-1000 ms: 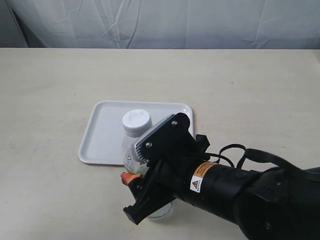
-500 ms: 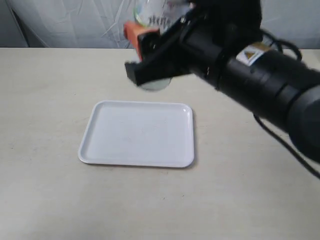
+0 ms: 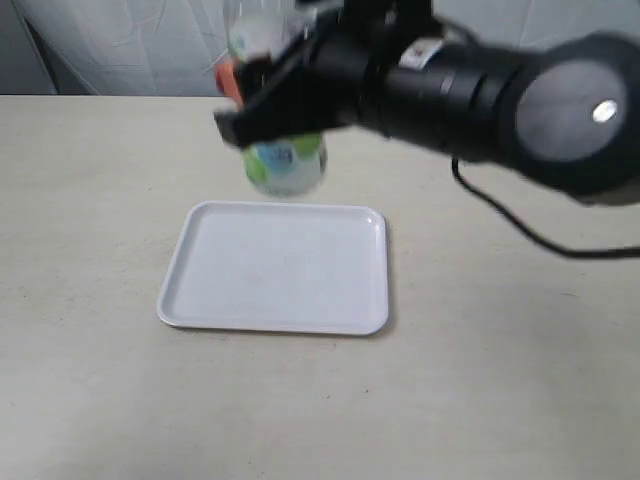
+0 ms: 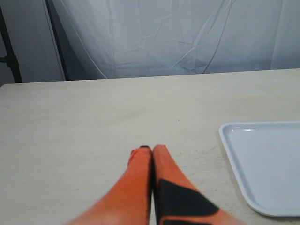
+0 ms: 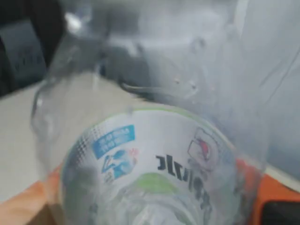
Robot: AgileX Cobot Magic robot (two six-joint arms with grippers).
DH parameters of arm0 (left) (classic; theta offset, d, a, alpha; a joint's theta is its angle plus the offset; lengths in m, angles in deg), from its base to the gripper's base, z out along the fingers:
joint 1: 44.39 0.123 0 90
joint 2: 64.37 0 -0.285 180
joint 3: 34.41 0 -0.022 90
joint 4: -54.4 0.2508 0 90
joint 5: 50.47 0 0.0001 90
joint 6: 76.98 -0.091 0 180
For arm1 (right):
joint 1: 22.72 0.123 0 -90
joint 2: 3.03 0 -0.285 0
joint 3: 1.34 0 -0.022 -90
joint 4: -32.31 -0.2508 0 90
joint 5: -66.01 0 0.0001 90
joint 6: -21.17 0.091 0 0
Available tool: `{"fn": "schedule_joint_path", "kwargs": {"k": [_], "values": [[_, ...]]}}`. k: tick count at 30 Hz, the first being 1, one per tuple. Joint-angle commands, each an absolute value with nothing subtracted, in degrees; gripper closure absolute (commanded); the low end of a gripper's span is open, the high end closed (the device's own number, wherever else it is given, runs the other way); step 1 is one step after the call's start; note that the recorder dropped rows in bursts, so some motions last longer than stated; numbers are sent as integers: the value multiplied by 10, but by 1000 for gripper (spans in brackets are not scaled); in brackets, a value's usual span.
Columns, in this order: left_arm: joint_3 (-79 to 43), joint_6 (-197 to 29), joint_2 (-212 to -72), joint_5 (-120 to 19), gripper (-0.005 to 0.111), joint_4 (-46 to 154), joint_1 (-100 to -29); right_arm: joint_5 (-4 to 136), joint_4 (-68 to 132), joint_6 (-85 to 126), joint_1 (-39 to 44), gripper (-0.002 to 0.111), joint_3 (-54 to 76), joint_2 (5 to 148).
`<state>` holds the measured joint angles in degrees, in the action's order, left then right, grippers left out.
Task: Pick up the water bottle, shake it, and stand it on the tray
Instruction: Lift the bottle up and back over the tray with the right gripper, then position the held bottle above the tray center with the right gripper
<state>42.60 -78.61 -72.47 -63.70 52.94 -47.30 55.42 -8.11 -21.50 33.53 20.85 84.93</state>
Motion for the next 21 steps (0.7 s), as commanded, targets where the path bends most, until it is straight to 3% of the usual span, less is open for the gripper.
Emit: {"fn": "schedule_joint_path", "kwargs": {"k": [1,7,16,21], "values": [[428,-787,-722,-633,106,527,-474,557,-87,-219,333,109,205,853],[428,-787,-722,-633,106,527,-474,613,-113,-219,333,109,247,931],[428,-787,-722,-633,106,527,-474,574,-90,-222,333,109,181,839],[428,-787,-722,-633,106,527,-474,656,-94,-222,334,109,181,863]]}}
